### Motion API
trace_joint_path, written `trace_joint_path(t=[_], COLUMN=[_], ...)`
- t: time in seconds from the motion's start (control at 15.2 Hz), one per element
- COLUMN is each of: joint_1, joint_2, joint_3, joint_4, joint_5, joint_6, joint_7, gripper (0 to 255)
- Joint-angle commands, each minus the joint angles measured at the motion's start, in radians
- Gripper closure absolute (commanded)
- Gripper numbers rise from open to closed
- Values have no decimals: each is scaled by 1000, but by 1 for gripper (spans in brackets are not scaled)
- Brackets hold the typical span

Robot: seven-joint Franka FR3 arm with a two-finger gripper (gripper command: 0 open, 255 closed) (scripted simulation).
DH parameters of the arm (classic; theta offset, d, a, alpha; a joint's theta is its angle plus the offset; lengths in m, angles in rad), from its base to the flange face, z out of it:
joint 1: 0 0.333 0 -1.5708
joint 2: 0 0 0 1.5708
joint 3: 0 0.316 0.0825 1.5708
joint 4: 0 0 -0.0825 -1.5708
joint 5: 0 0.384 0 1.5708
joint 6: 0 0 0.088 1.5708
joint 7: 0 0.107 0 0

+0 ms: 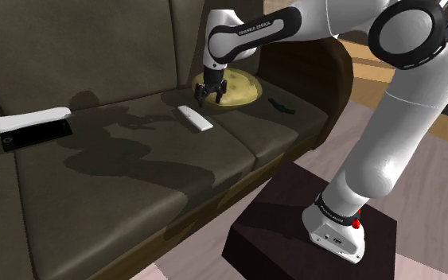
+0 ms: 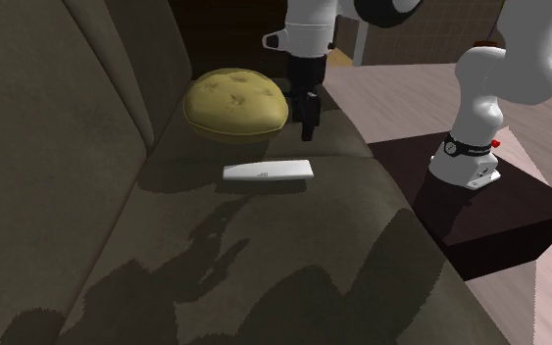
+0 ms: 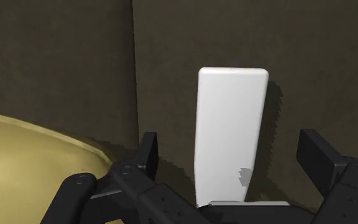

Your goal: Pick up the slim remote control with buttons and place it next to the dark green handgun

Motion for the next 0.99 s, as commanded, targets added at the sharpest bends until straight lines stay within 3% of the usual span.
trace_joint_path(t=[0.0,0.4,0.92], joint_1=[5,24,24], joint_2=[74,318,361], joint_3=[1,-10,-12], joint_4=[61,311,271], joint_5=[-13,-46,-50], joint_6=[9,-9,75], joint_7=[28,93,95], gripper=[0,0,0])
